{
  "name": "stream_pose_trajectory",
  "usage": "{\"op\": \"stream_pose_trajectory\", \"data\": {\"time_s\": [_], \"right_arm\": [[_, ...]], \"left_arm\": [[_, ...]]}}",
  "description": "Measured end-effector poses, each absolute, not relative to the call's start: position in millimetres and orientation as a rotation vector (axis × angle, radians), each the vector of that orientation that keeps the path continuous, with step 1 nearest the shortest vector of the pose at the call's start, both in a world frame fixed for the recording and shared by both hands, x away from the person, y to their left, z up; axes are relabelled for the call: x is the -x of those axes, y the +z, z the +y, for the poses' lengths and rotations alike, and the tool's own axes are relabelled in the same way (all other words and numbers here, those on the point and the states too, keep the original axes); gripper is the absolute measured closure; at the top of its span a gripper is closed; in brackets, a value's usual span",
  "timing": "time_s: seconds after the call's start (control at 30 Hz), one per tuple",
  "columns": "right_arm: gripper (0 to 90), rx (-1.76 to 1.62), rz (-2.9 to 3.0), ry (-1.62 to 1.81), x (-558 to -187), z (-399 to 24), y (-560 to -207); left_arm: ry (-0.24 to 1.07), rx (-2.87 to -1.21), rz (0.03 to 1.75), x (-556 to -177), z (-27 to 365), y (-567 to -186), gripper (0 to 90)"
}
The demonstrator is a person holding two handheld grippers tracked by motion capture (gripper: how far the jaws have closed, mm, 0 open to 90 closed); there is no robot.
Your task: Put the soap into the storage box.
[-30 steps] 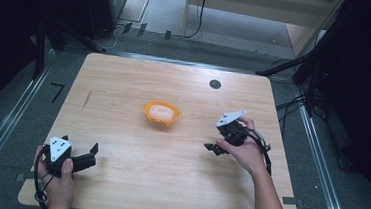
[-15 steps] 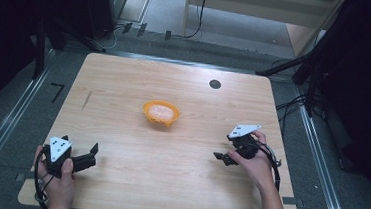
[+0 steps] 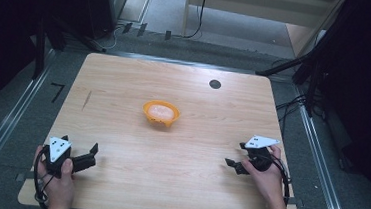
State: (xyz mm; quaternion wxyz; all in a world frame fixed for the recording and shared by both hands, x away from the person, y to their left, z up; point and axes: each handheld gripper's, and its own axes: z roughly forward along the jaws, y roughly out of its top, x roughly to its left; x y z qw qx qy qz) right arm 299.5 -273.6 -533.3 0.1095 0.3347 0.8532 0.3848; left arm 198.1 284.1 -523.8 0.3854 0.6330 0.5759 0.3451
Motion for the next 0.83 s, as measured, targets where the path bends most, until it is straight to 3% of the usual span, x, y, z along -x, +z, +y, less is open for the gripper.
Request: {"op": "stream_pose_trajectory", "data": {"time_s": [0.83], "right_arm": [[12.9,-1.114,2.314,1.255,-259,-321,-549]], "left_arm": [[0.877,-1.63,1.472,-200,283,-524,0.0]]}}
